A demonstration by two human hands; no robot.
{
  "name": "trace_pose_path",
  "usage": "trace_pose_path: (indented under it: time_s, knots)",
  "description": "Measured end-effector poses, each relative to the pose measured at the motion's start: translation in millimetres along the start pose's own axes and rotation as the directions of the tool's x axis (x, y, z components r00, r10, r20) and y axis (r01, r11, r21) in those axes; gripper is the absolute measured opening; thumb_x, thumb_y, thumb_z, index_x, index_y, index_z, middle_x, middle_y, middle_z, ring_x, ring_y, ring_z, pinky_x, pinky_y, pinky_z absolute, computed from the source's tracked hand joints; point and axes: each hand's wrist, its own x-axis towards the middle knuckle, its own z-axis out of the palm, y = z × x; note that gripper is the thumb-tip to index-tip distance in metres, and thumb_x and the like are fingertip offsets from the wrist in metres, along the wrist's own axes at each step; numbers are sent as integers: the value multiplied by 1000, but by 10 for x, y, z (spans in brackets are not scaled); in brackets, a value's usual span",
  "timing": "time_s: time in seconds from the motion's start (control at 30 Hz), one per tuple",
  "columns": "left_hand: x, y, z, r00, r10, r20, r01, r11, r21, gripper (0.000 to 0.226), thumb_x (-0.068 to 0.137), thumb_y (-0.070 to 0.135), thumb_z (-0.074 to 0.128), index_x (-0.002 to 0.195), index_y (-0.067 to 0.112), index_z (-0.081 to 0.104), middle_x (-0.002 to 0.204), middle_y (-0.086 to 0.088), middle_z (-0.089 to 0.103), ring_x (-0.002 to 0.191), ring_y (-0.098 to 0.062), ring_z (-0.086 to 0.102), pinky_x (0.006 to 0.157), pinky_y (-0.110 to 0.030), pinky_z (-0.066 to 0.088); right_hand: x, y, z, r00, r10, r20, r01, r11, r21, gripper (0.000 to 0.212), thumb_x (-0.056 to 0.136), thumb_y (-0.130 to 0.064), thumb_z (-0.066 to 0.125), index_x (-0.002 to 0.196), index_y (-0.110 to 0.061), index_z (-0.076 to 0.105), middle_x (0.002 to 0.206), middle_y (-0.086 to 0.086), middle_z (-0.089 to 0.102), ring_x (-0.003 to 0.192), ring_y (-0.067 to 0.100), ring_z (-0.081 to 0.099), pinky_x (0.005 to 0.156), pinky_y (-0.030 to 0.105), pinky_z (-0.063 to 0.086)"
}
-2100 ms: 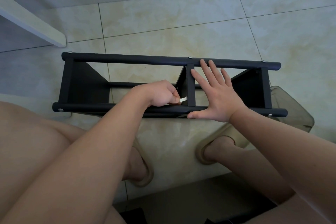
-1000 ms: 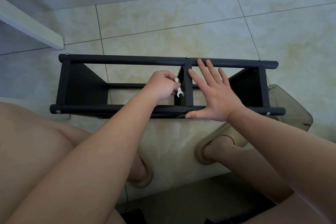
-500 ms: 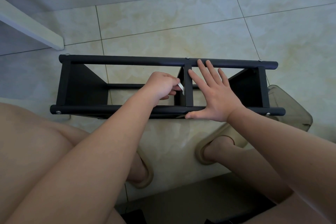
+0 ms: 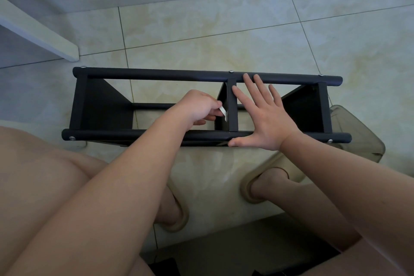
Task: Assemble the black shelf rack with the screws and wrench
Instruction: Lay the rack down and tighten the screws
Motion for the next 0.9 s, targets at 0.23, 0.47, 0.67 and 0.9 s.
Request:
trace_pose_path:
  time_s: [0.23, 0.47, 0.67, 0.9]
  knots:
    - [-22, 21, 36, 1000, -13, 27, 14, 999, -38, 10, 97, 29, 62, 99, 21, 68, 79, 8, 77, 83, -8, 72, 76, -28, 52, 2, 10, 10, 1000, -8, -18, 8, 1000, 0, 127, 64, -102, 36, 163, -29, 2, 170, 3, -14, 156, 26, -17, 125, 56, -2]
    - [-24, 25, 88, 997, -72, 41, 73, 997, -33, 17, 101, 26, 55, 107, 15, 66, 75, 7, 75, 80, -8, 70, 82, -29, 51, -1, 10, 14, 1000, -13, -28, 13, 1000, 0, 128, 64, -101, 38, 163, -27, 4, 170, 5, -12, 156, 27, -15, 125, 56, -1]
    - [-28, 14, 55, 992, -90, 87, 90, 996, 4, 16, 105, 22, 48, 101, 15, 62, 83, 3, 74, 79, -9, 67, 71, -25, 50, 1, 11, 16, 1000, -12, -21, 12, 1000, -2, 128, 64, -101, 38, 163, -28, 3, 170, 4, -13, 156, 27, -16, 125, 56, -1]
    - [6, -34, -60, 987, -46, 154, 39, 998, 51, 18, 104, 17, 50, 90, 17, 62, 78, 4, 76, 84, -11, 69, 71, -26, 49, 3, 18, 24, 1000, -10, -27, 10, 1000, 2, 128, 64, -102, 36, 163, -29, 2, 170, 4, -12, 156, 26, -16, 125, 55, -2]
